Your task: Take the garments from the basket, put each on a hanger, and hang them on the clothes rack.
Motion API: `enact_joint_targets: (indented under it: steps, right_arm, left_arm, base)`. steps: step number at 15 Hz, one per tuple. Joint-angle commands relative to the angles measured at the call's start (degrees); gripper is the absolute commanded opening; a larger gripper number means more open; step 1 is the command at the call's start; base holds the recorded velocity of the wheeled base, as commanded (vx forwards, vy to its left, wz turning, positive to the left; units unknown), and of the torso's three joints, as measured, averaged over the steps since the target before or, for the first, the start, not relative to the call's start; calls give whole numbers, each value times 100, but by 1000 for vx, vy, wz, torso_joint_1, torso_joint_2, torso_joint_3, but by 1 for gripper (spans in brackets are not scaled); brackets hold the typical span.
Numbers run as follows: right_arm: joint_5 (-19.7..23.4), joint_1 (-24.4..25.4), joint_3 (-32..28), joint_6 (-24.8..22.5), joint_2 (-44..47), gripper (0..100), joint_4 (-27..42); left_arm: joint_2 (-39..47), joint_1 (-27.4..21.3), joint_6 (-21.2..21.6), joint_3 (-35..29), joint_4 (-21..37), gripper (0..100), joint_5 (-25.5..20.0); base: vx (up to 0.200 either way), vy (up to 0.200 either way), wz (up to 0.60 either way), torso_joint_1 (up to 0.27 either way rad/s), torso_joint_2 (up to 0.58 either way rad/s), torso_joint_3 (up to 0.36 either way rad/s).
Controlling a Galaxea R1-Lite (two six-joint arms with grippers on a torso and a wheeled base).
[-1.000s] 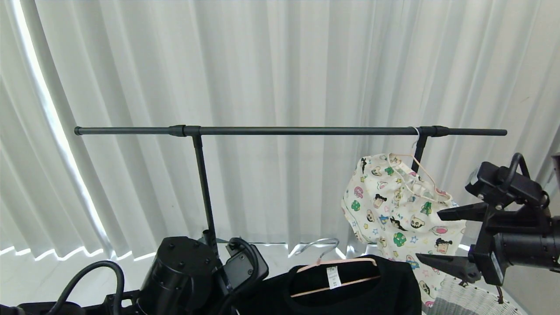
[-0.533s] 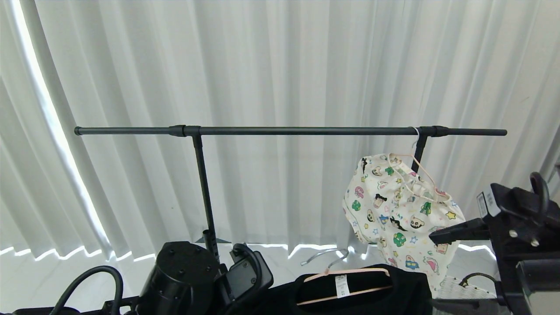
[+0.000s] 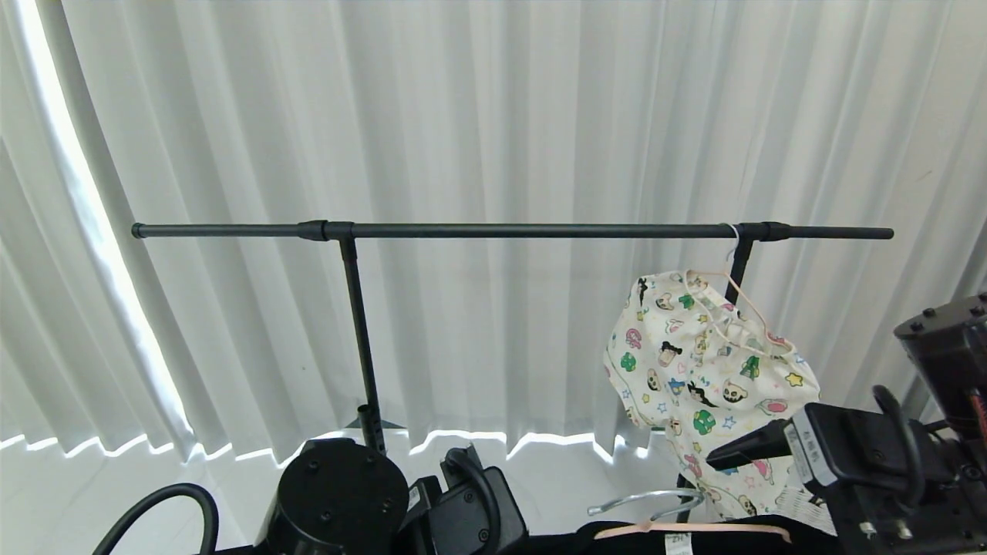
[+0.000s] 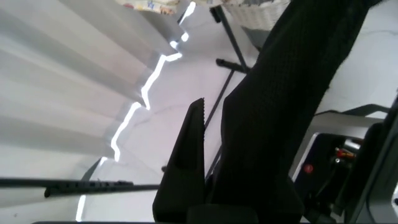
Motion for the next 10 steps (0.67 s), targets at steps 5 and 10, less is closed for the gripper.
enact_joint_targets:
  steps: [5,10]
  right_arm:
    - [-116,59,-58,6,610,100,-278]
    - [-116,102,-40,6,628,100,-269]
  left_arm:
    - [-222,5,-1,-191,498,0,-220]
    - [-204,119,-1,-252,498,0,-220]
  base:
    - [0,0,0,0,0,0]
    - [0,0,0,0,0,0]
